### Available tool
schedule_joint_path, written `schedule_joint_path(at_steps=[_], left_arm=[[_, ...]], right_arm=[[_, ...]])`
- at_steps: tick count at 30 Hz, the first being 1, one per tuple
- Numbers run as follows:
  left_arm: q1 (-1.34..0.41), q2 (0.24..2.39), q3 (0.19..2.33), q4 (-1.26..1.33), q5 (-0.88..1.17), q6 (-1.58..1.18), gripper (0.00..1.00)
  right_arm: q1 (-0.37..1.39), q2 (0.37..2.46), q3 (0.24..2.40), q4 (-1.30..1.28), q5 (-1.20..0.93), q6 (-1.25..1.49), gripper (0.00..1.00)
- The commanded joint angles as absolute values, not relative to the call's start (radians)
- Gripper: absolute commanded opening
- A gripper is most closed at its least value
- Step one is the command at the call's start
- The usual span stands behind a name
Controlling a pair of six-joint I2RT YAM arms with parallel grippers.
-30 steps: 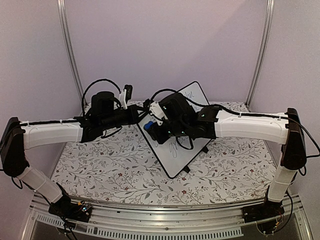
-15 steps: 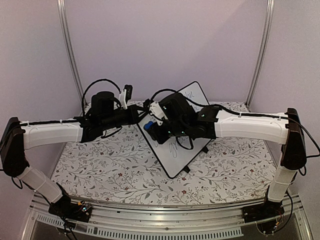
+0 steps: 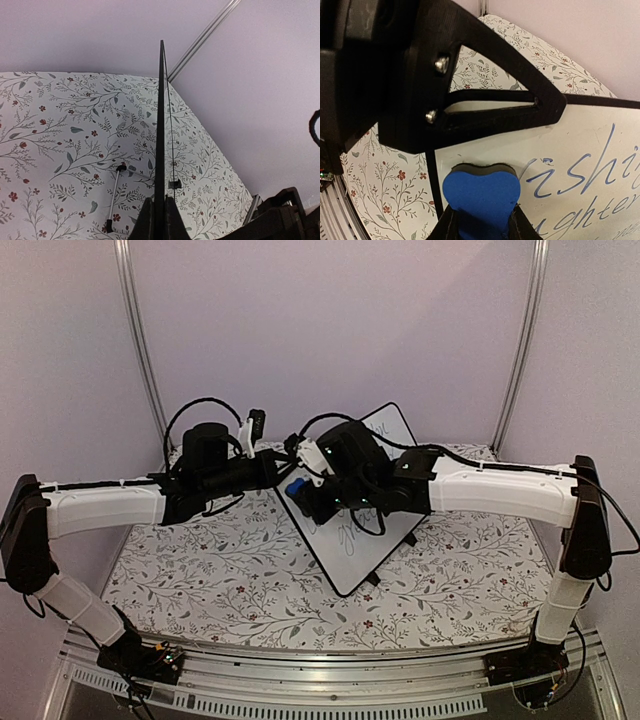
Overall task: Erase the whiteboard
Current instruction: Erase the whiteboard at the center of the board.
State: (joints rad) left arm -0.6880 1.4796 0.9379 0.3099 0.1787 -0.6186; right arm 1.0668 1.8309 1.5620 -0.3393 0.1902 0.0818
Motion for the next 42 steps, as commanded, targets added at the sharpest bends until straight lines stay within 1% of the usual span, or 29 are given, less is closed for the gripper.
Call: schedule_joint_path(at_steps=[1,6,17,23,30,33,37,42], left_arm=[[-0.716,1.492,0.924,0.263,0.215,-0.585,0.00],[-0.715,1.488,0.926,0.263,0.221,-0.586,0.00],[-0.717,1.470,0.921,0.265,0.214,-0.587,0.00],[-0.719,1.472,0.922,0.267,0.218,-0.589,0.00],[-0.718,1.469,0.924,0.268,0.226,-0.591,0.00],[-0.717,1.469,0.922,0.268,0.228,-0.593,0.00],[-0.719,1.473,0.923,0.271,0.235,-0.598,0.00],[-0.718,1.473,0.922,0.272,0.241,-0.602,0.00]], right_arm=[[1.069,1.857,1.618,-0.352,0.207,0.053,0.18],[1.069,1.861,1.603,-0.355,0.210,0.050,0.18],[1.069,1.801,1.474,-0.331,0.186,0.101,0.18],[1.069,1.795,1.477,-0.324,0.202,0.099,0.18],[1.069,1.847,1.599,-0.335,0.272,0.049,0.19],[1.068,1.861,1.619,-0.335,0.285,0.022,0.19],[1.068,1.871,1.605,-0.343,0.251,0.011,0.19],[1.068,1.852,1.505,-0.331,0.219,0.045,0.19]])
